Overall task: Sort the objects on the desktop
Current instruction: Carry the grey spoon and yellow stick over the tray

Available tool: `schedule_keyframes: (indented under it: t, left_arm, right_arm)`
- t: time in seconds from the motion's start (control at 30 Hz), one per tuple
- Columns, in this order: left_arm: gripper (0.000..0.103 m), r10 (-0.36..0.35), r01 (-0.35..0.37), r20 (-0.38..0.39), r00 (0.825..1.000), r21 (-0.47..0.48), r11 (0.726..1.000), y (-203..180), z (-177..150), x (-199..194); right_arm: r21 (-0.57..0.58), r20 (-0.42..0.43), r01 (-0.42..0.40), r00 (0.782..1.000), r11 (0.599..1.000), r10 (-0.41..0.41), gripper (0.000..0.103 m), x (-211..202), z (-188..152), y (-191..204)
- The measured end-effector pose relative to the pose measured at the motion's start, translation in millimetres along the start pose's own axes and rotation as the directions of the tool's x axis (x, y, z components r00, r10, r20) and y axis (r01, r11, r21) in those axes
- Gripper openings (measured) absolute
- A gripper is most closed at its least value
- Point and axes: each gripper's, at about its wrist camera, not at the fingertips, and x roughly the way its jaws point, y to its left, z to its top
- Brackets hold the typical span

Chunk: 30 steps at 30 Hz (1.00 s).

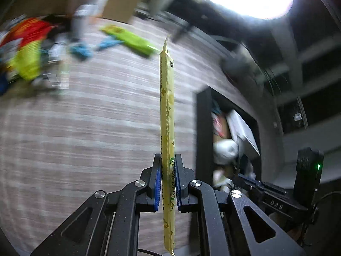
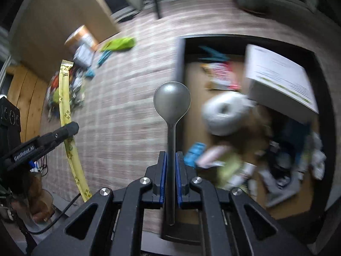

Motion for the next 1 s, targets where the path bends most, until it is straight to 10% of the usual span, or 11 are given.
schedule_keyframes:
  t: [0.7,0.83,1.0]
  left_arm:
    - [0.010,-0.039,0.091,-0.188,0.981,0.276,0.957,-188,-37,103]
    - [0.040,-0.039,0.096,-0.200,0.979,0.287,0.953,-192,-36,105]
    - [0.039,-0.029,0.078,-0.161,0.987,0.310,0.947,-191,-33,93]
  right_arm:
    - [0.219,0.059,0.077,0.994,0.973,-0.092,0.008,-41,-26,-134]
    - [0.209,0.046,0.081,0.995,0.975,-0.093,0.015,-40,-23,-134]
    - [0.205,0.062,0.090,0.993,0.975,-0.104,0.024,-44,-20,-126]
